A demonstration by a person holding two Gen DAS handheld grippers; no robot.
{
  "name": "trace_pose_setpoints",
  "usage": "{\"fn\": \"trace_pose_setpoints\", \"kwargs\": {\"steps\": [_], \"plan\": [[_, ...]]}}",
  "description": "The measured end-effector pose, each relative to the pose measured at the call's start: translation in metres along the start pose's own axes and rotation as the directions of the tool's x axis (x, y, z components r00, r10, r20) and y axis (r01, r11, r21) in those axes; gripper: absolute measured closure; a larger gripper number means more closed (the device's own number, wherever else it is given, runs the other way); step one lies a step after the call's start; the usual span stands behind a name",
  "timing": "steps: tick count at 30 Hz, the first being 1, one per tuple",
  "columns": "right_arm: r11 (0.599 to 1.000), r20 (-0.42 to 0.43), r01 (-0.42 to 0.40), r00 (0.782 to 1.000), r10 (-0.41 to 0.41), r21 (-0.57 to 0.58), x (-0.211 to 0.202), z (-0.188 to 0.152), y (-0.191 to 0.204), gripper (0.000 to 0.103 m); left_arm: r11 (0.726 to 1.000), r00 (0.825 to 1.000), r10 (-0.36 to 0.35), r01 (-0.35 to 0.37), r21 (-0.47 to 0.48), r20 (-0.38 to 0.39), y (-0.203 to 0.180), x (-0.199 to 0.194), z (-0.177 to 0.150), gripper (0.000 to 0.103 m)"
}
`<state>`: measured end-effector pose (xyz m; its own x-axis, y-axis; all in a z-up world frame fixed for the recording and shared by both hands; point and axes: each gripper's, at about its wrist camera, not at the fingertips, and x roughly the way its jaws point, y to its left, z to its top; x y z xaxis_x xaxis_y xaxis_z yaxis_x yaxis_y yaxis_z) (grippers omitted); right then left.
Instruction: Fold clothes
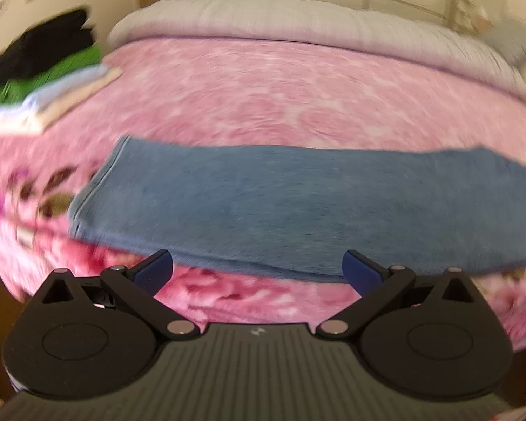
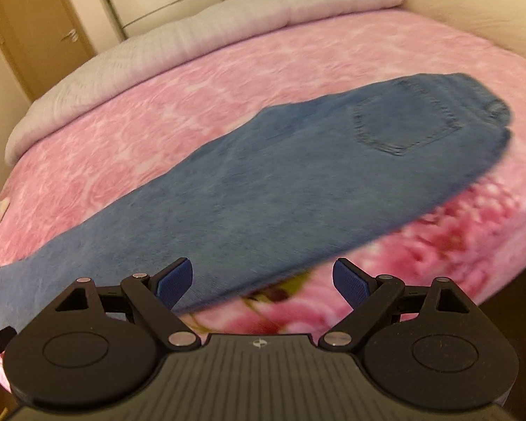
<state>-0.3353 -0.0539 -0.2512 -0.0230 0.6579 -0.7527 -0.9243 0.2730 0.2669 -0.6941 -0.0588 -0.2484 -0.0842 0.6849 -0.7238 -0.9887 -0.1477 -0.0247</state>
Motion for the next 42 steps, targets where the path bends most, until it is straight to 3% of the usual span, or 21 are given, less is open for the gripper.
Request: {"fn": "trace_pose_setpoints", "kwargs": {"steps": [5,9,13,18,22,25,26,29,32,35,39,42], "plan": [[0.996,-0.032,-0.043,0.999,0.041,-0.073,0.011,0.005,0.022,0.013,0.994,0.999,0.03,-0.033,-0.108,-0.021,0.036,0.005,-0.007,0.001],[0.992,-0.013,-0.036,0.999,0.034,-0.123,0.005,-0.004,0.041,0.013,0.991,0.994,0.102,-0.105,-0.08,-0.046,0.05,0.007,-0.016,0.001],[0.994,0.008,-0.015,1.0,0.016,-0.11,-0.012,-0.022,0.052,0.013,0.994,0.992,0.113,-0.113,0.007,-0.047,0.058,0.006,-0.017,0.001],[0.998,0.031,0.016,0.999,-0.015,-0.054,-0.034,-0.045,0.058,0.013,0.997,0.997,0.071,-0.071,0.022,-0.014,0.074,0.005,-0.014,0.001],[0.993,0.053,0.055,0.997,-0.05,-0.104,-0.052,-0.051,0.069,0.014,0.995,0.999,-0.028,0.03,-0.096,0.021,0.097,0.006,-0.013,0.003],[0.989,0.076,0.066,0.996,-0.056,-0.13,-0.06,-0.049,0.071,0.013,0.95,0.989,-0.142,0.148,-0.274,0.042,0.124,0.014,-0.015,0.015],[0.99,0.082,0.062,0.995,-0.052,-0.124,-0.062,-0.048,0.068,0.014,0.93,0.985,-0.166,0.17,-0.325,0.041,0.132,0.019,-0.016,0.024],[0.995,0.079,0.05,0.996,-0.043,-0.085,-0.062,-0.043,0.055,0.014,0.878,0.979,-0.2,0.198,-0.437,0.042,0.153,0.032,-0.017,0.041],[0.998,0.06,0.051,0.997,-0.05,-0.022,-0.055,-0.04,0.037,0.014,0.809,0.969,-0.235,0.24,-0.536,0.079,0.174,0.042,-0.014,0.052],[0.998,0.035,0.057,0.998,-0.058,0.039,-0.045,-0.037,0.02,0.014,0.721,0.963,-0.24,0.259,-0.643,0.119,0.196,0.054,-0.012,0.055],[0.993,-0.005,0.066,0.998,-0.065,0.101,-0.026,-0.037,0.005,0.013,0.655,0.965,-0.237,0.243,-0.716,0.111,0.21,0.074,-0.016,0.058],[0.99,-0.039,0.068,0.997,-0.063,0.125,-0.01,-0.035,0.001,0.014,0.583,0.963,-0.238,0.245,-0.774,0.125,0.214,0.082,-0.026,0.06]]}}
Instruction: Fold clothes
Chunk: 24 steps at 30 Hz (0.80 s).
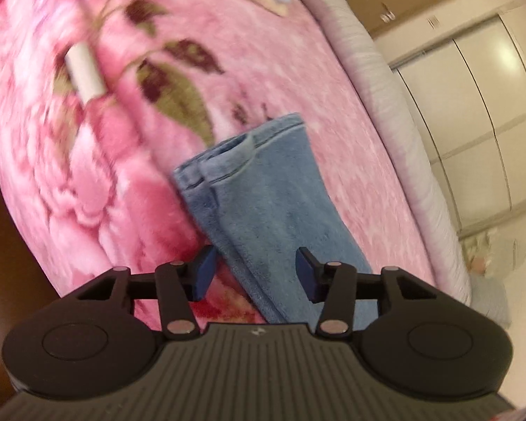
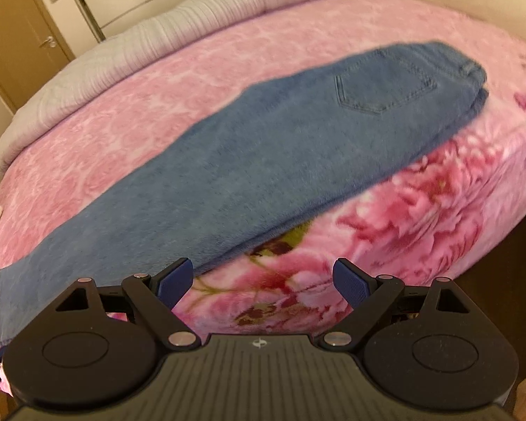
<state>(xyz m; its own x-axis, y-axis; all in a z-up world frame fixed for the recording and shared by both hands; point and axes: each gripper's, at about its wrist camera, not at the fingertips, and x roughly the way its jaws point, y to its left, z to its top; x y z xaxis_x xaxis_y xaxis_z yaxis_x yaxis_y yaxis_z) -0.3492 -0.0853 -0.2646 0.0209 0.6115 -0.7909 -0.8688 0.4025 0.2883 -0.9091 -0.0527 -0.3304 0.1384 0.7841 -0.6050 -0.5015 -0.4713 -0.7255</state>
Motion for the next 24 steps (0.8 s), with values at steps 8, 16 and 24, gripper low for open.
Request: {"fn": "trace_pose_setpoints", "kwargs": {"steps": [8,16,24], "plan": [[1.0,-0.038,-0.014,0.999,0.014,-0.013,0.035,0.015,0.009,0.014,0.992,0.993,-0.006,0.021,-0.125,0.119,0.003,0.001,-0.014,0.059],[0.999,0.003,-0.005,1.0,0.005,0.041,0.049,0.036,-0.011,0.014,0.948,0.956,-0.007,0.099,-0.302,0.292,0.013,-0.001,-0.049,0.072],[0.992,0.025,0.005,1.0,-0.008,0.124,0.056,0.046,-0.056,0.014,0.999,0.96,-0.022,0.013,0.034,0.281,-0.04,-0.002,-0.03,0.093]]}}
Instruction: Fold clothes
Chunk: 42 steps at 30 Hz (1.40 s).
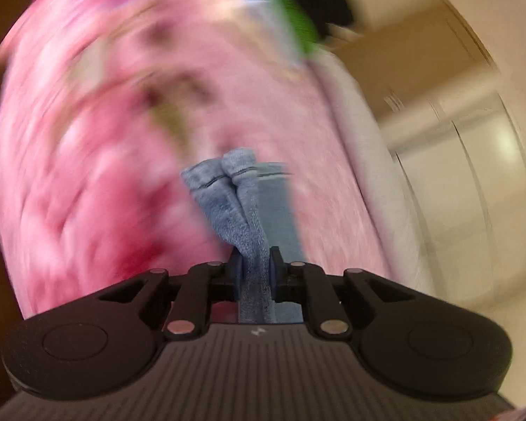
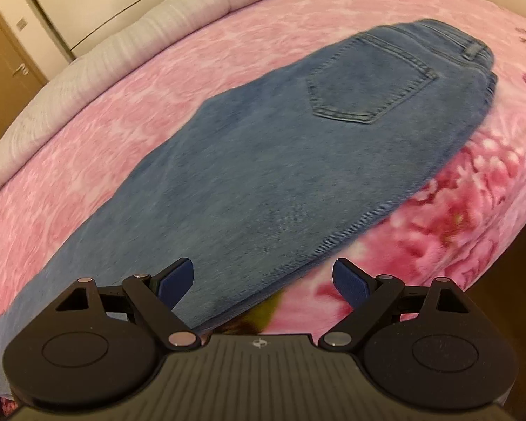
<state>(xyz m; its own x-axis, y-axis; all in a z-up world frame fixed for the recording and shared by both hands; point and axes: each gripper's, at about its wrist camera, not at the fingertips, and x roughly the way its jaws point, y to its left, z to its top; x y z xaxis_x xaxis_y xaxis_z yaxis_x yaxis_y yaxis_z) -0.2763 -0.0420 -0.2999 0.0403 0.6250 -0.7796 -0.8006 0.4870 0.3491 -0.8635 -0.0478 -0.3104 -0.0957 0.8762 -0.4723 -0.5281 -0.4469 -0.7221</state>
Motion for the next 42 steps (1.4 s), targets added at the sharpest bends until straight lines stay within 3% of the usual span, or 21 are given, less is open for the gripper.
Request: {"fn": "trace_pose_setpoints", "kwargs": {"steps": [2,4,6,9,11,14,17,18,19,20,21,25,27,28,30,32,35,37,40,42], "plan": [[0.999,0.01,-0.008,1.0,0.008,0.032,0.0,0.001,-0.014,0.014,0.971,0.998,-0.056,0.05,0.235,0.017,-0.042,-0.007,-0.002,0.093],[0.998,0.023,-0.019,1.0,0.018,0.055,-0.002,0.003,-0.026,0.014,0.896,0.989,-0.148,0.138,0.422,-0.009,-0.087,-0.014,-0.014,0.093],[0.997,0.04,-0.029,0.999,0.026,0.072,-0.004,0.004,-0.038,0.014,0.795,0.964,-0.25,0.255,0.551,-0.087,-0.128,-0.019,-0.039,0.094],[0.995,0.069,-0.043,0.997,0.037,0.089,-0.008,0.007,-0.052,0.014,0.61,0.901,-0.36,0.422,0.671,-0.241,-0.18,-0.022,-0.095,0.093],[0.994,0.094,-0.046,0.995,0.037,0.099,-0.01,0.01,-0.062,0.015,0.505,0.853,-0.351,0.52,0.689,-0.386,-0.203,-0.01,-0.142,0.091],[0.993,0.128,-0.044,0.991,0.03,0.106,-0.013,0.013,-0.072,0.015,0.428,0.802,-0.173,0.584,0.689,-0.572,-0.212,0.029,-0.216,0.087],[0.989,0.132,-0.058,0.991,0.04,0.135,-0.013,0.017,-0.081,0.015,0.426,0.752,-0.031,0.606,0.672,-0.658,-0.205,0.045,-0.249,0.087],[0.987,0.135,-0.071,0.99,0.052,0.143,-0.014,0.019,-0.084,0.015,0.417,0.747,-0.048,0.618,0.667,-0.663,-0.203,0.04,-0.244,0.084],[0.987,0.137,-0.077,0.989,0.057,0.143,-0.015,0.019,-0.086,0.015,0.411,0.732,-0.05,0.636,0.654,-0.68,-0.204,0.036,-0.236,0.079],[0.987,0.139,-0.081,0.988,0.061,0.142,-0.016,0.02,-0.087,0.014,0.414,0.712,-0.049,0.652,0.635,-0.7,-0.204,0.034,-0.224,0.079],[0.986,0.141,-0.085,0.988,0.065,0.142,-0.016,0.021,-0.089,0.014,0.418,0.708,-0.058,0.657,0.627,-0.704,-0.205,0.029,-0.214,0.078],[0.978,0.11,-0.132,0.987,0.115,0.162,-0.011,0.022,-0.088,0.014,0.396,0.756,-0.01,0.604,0.692,-0.654,-0.206,0.021,-0.173,0.079],[0.963,0.088,-0.206,0.977,0.194,0.171,-0.006,0.022,-0.079,0.014,0.398,0.775,0.038,0.568,0.721,-0.631,-0.196,0.031,-0.164,0.079],[0.951,0.072,-0.256,0.966,0.247,0.172,-0.002,0.022,-0.072,0.014,0.411,0.773,0.07,0.553,0.725,-0.63,-0.188,0.04,-0.163,0.08],[0.918,0.04,-0.356,0.934,0.355,0.174,0.004,0.021,-0.058,0.023,0.459,0.751,0.13,0.534,0.71,-0.648,-0.169,0.06,-0.167,0.082],[0.89,-0.023,-0.414,0.905,0.426,0.193,0.016,0.018,-0.041,0.046,0.487,0.752,0.109,0.53,0.694,-0.65,-0.161,0.064,-0.167,0.08],[0.846,-0.11,-0.479,0.852,0.513,0.237,0.034,0.014,-0.017,0.047,0.471,0.739,0.093,0.557,0.684,-0.667,-0.165,0.065,-0.164,0.077],[0.818,-0.138,-0.5,0.823,0.551,0.284,0.045,0.01,-0.008,0.044,0.482,0.734,0.085,0.562,0.672,-0.674,-0.162,0.064,-0.156,0.076],[0.796,-0.168,-0.488,0.805,0.569,0.358,0.061,0.009,0.003,0.035,0.522,0.742,0.059,0.547,0.655,-0.667,-0.157,0.058,-0.137,0.072],[0.804,-0.183,-0.466,0.812,0.555,0.37,0.07,0.011,0.011,0.036,0.55,0.741,0.042,0.543,0.635,-0.67,-0.155,0.059,-0.129,0.071]]}}
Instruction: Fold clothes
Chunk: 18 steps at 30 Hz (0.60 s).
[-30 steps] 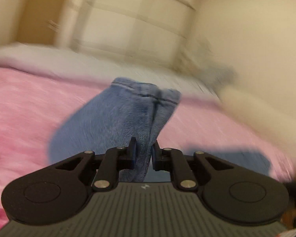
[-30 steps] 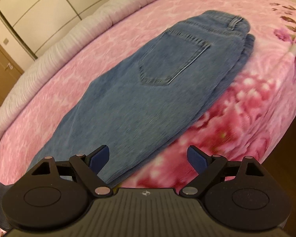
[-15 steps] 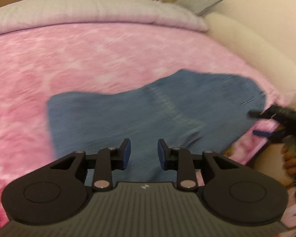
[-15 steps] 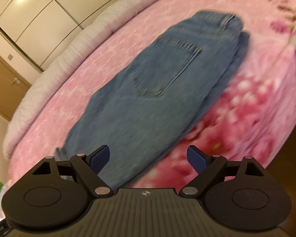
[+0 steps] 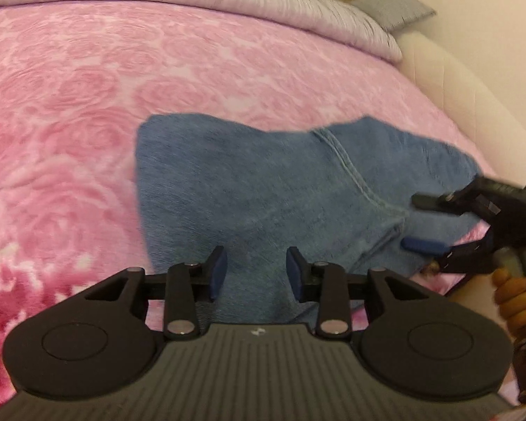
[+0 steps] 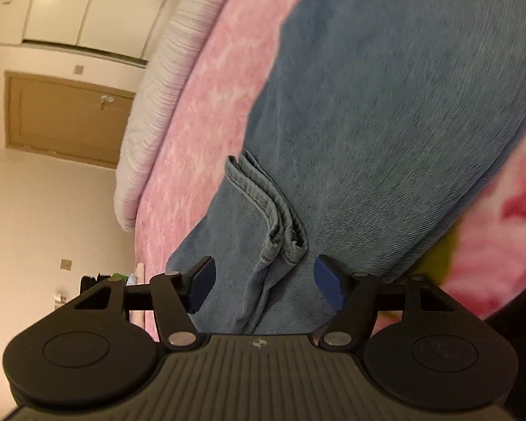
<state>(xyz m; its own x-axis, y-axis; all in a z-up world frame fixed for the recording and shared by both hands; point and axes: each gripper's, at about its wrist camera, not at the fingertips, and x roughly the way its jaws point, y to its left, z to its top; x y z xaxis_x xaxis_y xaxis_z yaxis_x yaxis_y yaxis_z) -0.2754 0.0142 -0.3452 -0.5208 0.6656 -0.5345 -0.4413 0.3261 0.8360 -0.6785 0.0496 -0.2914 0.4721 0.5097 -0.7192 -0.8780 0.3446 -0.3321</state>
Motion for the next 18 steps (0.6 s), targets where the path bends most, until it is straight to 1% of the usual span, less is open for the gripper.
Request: {"fn": "trace_pose_setpoints", "kwargs": {"steps": [3,6,7,8,10,11,12,13,14,15,16,17,18], "plan": [[1.0,-0.016,0.016,1.0,-0.016,0.0,0.018,0.0,0.007,0.036,0.999,1.0,-0.013,0.014,-0.045,0.008,0.008,-0.002,0.001,0.071],[0.995,-0.001,0.078,0.997,-0.078,-0.064,0.036,-0.003,0.017,0.043,0.996,0.999,-0.029,0.03,-0.084,0.015,0.012,-0.002,0.002,0.071],[0.991,0.012,0.095,0.995,-0.094,-0.094,0.04,-0.005,0.02,0.064,0.995,0.999,-0.036,0.038,-0.093,0.018,0.012,-0.002,0.003,0.071],[0.986,0.025,0.112,0.994,-0.109,-0.123,0.045,-0.006,0.023,0.088,0.994,0.999,-0.046,0.048,-0.097,0.024,0.011,-0.003,0.006,0.071],[0.987,0.044,0.092,0.995,-0.086,-0.133,0.044,-0.007,0.021,0.091,0.993,0.996,-0.073,0.078,-0.086,0.049,0.006,-0.007,0.013,0.071],[0.986,0.076,0.076,0.995,-0.066,-0.148,0.038,-0.007,0.022,0.092,0.992,0.994,-0.095,0.1,-0.082,0.063,0.003,-0.009,0.018,0.071],[0.983,0.126,0.072,0.991,-0.05,-0.171,0.029,-0.005,0.025,0.093,0.989,0.99,-0.116,0.122,-0.078,0.075,-0.001,-0.01,0.023,0.071],[0.976,0.191,0.083,0.981,-0.044,-0.201,0.016,-0.002,0.029,0.094,0.987,0.987,-0.139,0.145,-0.073,0.087,-0.005,-0.011,0.028,0.071],[0.97,0.257,0.111,0.965,-0.053,-0.217,-0.001,0.004,0.029,0.095,0.983,0.982,-0.163,0.17,-0.067,0.098,-0.01,-0.011,0.034,0.071],[0.963,0.322,0.142,0.944,-0.063,-0.229,-0.018,0.011,0.029,0.095,0.979,0.976,-0.19,0.196,-0.054,0.101,-0.016,-0.008,0.039,0.071],[0.956,0.387,0.174,0.92,-0.071,-0.238,-0.035,0.017,0.028,0.095,0.975,0.972,-0.215,0.219,-0.038,0.097,-0.023,-0.003,0.044,0.071],[0.947,0.449,0.205,0.89,-0.077,-0.245,-0.053,0.024,0.028,0.095,0.972,0.969,-0.232,0.235,-0.02,0.083,-0.031,0.005,0.048,0.071],[0.946,0.482,0.232,0.871,-0.099,-0.225,-0.066,0.032,0.021,0.095,0.97,0.969,-0.241,0.242,-0.004,0.057,-0.038,0.015,0.05,0.071]]}}
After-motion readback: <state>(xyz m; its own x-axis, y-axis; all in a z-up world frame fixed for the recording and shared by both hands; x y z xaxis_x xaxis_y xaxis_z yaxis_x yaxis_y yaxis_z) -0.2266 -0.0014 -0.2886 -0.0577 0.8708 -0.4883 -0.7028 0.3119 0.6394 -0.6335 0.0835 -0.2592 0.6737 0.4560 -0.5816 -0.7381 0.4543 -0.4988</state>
